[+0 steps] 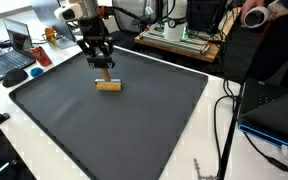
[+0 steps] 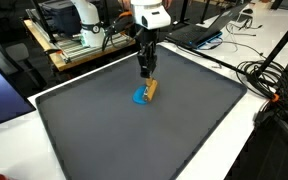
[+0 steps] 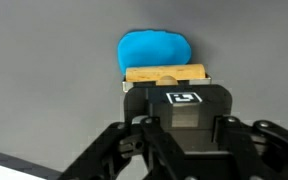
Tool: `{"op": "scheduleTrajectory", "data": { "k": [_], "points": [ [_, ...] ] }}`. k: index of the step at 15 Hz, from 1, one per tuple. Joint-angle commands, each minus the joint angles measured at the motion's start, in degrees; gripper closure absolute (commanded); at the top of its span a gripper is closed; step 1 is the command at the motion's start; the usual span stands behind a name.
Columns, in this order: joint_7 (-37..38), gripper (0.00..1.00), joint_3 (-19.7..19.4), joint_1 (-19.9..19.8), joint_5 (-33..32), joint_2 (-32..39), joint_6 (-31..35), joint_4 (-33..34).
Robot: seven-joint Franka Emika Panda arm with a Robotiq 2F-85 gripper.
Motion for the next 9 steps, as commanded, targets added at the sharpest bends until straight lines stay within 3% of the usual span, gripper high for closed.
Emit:
{"op": "scheduleTrajectory", "data": {
  "k": [1,9],
  "points": [
    [0.49,0.78,-0.23,-0.84,-1.78,1.28,-2.37,-2.31],
    [-0.90,0.78,-0.36,-0.78,-3.16,0.64,-2.31,-4.15]
  ]
}}
